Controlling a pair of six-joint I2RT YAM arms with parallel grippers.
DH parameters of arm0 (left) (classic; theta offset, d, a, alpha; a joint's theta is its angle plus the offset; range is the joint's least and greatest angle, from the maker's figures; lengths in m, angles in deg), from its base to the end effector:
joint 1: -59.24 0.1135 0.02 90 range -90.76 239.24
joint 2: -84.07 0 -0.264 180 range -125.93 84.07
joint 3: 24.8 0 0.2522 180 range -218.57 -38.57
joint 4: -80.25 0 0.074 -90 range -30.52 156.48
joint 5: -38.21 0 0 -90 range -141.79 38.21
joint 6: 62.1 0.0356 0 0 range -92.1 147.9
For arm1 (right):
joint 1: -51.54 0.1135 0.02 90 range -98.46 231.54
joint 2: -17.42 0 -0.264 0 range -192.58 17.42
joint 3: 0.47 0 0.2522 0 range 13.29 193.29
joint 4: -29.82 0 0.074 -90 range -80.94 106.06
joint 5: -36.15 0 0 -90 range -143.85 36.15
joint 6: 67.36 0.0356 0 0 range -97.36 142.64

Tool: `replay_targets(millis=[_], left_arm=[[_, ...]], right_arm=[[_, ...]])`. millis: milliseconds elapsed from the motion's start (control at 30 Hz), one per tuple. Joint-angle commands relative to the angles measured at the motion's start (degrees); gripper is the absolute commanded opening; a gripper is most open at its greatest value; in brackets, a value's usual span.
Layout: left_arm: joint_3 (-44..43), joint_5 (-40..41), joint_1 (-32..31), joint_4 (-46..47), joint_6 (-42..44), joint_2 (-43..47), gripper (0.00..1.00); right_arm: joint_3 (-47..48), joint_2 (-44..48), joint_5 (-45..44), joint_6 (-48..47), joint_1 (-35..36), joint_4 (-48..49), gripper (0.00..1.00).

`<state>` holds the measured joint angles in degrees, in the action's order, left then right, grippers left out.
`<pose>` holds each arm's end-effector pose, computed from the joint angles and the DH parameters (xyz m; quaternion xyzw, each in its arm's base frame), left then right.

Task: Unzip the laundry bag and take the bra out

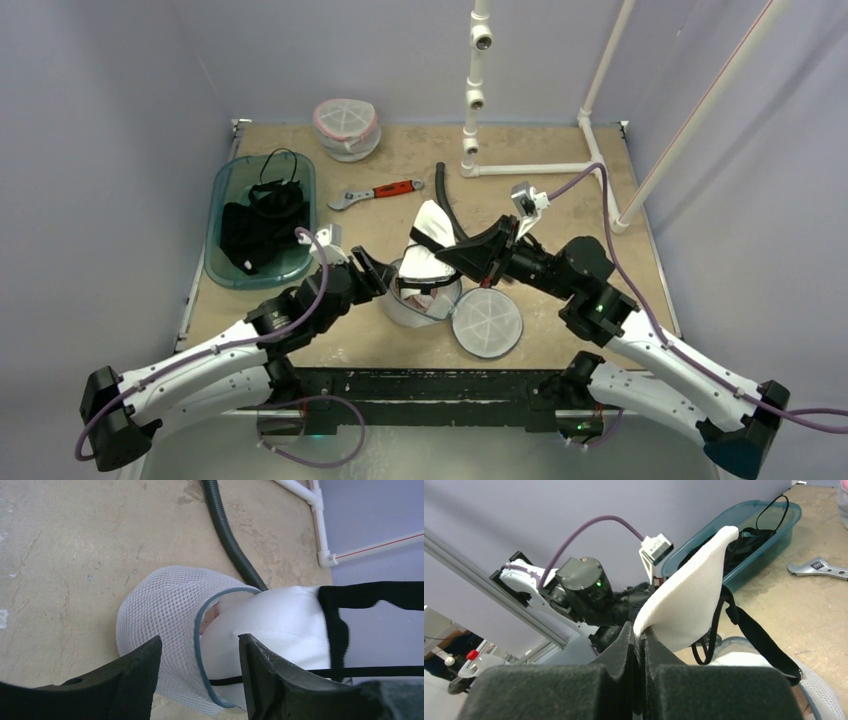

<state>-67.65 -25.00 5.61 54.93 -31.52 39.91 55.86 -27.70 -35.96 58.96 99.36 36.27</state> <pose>0.1181 -0.1332 0.2442 -0.1633 0.8206 -0.3175 0.4463 0.1154 0.1436 0.3823 -0.1833 0.5675 0.6024 0.5305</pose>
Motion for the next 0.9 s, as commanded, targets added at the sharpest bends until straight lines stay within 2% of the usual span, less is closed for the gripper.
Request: replay_targets(millis=[0,100,300,433,667,867], left_arm=[[-4.18,-0.45,0.45,-2.95,1.32,3.13,0.59],[-5.98,-0.12,0.45,-4.17,1.82,5.08,0.63],[-10.96,2.31,0.45,-7.96,3.9,8.14,0.64],[-13.26,4.23,0.45,-8.02,8.8,10.0,0.64],[-12.82,-1.81,0.4,2.54,24.86,11.45,0.64],[-13.74,-7.58,0.44,7.02,26.08,8.79,0.66]], right_arm=[[4.32,1.47,-0.01,-3.05,-0.33,-1.8,0.0],[6.17,1.04,0.33,-3.65,-0.35,-3.06,0.0],[10.39,0.27,0.68,-5.4,-0.32,-5.3,0.0],[13.75,-0.69,0.33,-6.91,-0.27,-6.54,0.0],[18.82,-3.5,1.07,-8.13,-0.3,-6.1,0.0],[21.56,-4.86,3.18,-9.65,-0.3,-4.74,0.0]])
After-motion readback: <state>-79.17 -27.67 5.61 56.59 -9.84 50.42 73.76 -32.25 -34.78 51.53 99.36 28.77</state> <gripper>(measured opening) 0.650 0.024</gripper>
